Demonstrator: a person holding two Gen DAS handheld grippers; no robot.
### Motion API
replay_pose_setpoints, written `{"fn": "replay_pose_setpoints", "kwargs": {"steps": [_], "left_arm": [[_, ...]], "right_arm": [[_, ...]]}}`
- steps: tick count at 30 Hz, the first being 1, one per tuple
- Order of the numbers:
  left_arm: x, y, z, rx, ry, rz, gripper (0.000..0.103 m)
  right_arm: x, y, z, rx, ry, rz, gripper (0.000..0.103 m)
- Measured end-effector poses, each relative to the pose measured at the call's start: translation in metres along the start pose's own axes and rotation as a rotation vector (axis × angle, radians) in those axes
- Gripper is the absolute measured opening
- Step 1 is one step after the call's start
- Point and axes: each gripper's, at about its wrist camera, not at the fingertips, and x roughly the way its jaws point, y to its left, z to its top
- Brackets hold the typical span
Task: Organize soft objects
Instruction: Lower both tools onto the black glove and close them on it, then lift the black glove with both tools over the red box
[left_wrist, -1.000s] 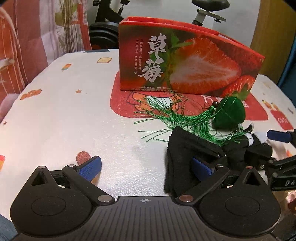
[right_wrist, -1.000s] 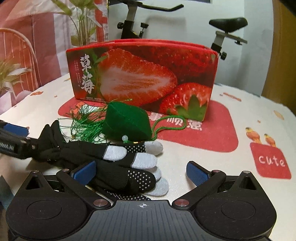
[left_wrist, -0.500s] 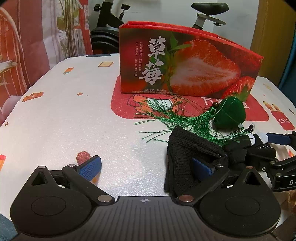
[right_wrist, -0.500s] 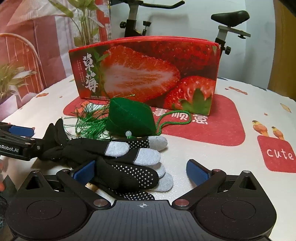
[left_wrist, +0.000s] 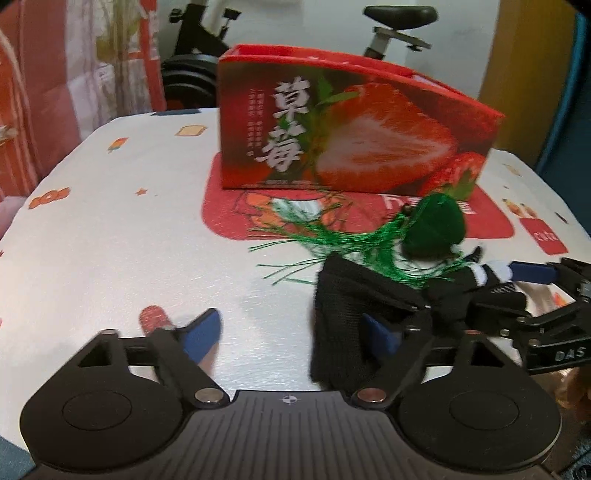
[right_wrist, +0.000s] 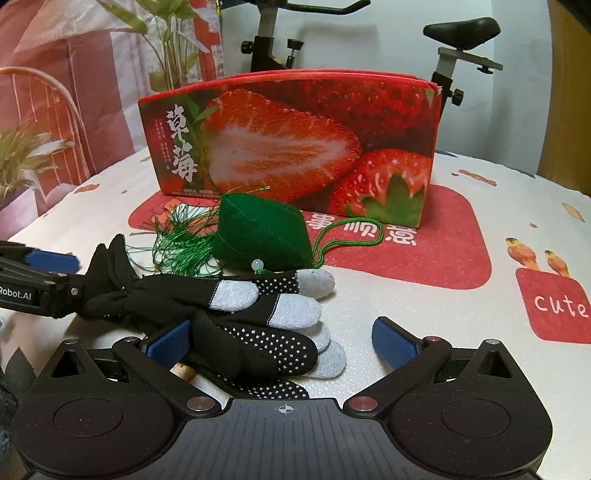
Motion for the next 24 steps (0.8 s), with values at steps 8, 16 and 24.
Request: {"fn": "replay_pose_setpoints", "kwargs": {"steps": [8,16,24], "left_arm": [[-0.003,-0.004,-0.002,0.01,-0.011,-0.08,0.048],[-0.003,-0.005,-0.003,0.009,-0.009,-0.129,0.034],[-0.003,-0.006,-0.004,0.011,-0.002,-0.177,0.03]], "right_arm": [[-0.001,0.006,-0.001,-0.035,0.009,0.008,0.103],[-0.005,0.011,-0.001,-0.069,-0.001,0.045,0.086],[-0.009,0.014,0.0,-0.072,-0.012,0.073,0.053]]}}
